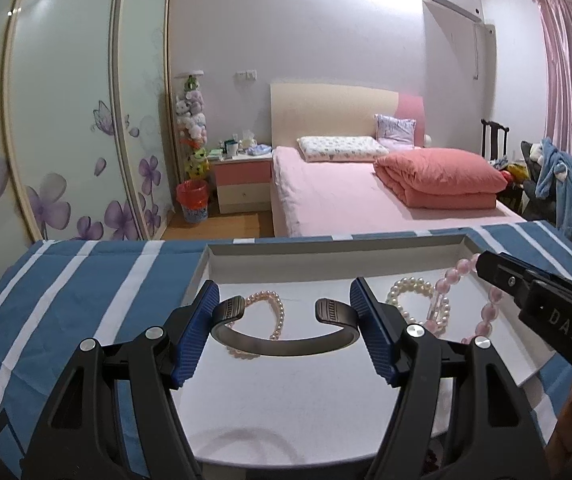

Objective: Organize jewelry
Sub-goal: 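Carry both into the gray tray and open both tools to release them, then withdraw both tools from the tray and move the right tool toward the pearl-ended silver bangle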

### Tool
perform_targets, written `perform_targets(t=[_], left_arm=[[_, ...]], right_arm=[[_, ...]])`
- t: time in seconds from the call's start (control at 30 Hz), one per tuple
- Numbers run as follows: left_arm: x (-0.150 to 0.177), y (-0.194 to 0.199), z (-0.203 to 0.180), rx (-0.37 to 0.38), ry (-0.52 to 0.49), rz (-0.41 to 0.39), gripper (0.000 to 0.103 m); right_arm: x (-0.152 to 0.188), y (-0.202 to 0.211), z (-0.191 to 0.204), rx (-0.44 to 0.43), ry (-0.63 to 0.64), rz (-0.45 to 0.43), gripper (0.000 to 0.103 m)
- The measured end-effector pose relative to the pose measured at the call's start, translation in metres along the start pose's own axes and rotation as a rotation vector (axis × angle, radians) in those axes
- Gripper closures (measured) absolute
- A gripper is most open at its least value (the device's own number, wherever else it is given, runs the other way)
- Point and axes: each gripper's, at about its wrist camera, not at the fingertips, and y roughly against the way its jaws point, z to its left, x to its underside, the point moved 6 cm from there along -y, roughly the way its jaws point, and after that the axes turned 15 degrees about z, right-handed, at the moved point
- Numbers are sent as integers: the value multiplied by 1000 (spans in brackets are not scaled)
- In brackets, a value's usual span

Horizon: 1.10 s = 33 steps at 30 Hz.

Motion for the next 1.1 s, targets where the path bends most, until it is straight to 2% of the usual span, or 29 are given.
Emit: perform_targets(t=[0.1, 0.13, 0.2, 0.53, 0.73, 0.97, 1.1], left_arm=[[1, -9, 1, 9, 4, 36, 35], [0, -9, 3, 7, 6, 35, 34], [-2, -8, 4, 2, 8, 29, 27], [-9, 10, 27, -6, 63, -4, 25], [-1, 29, 38, -18, 77, -16, 25], [24, 56, 61, -19, 88, -8, 25], [48, 68, 77, -25, 103, 22, 25]], right_arm=[[0, -6, -1, -7, -9, 19, 80], [0, -5, -2, -10, -10, 20, 72], [0, -1, -2, -13, -13, 5, 66], [5, 28, -6, -7, -15, -32, 66], [17, 42, -4, -4, -7, -28, 66], [50, 63, 1, -1, 43, 9, 66], [79, 69, 8, -6, 88, 71, 66]])
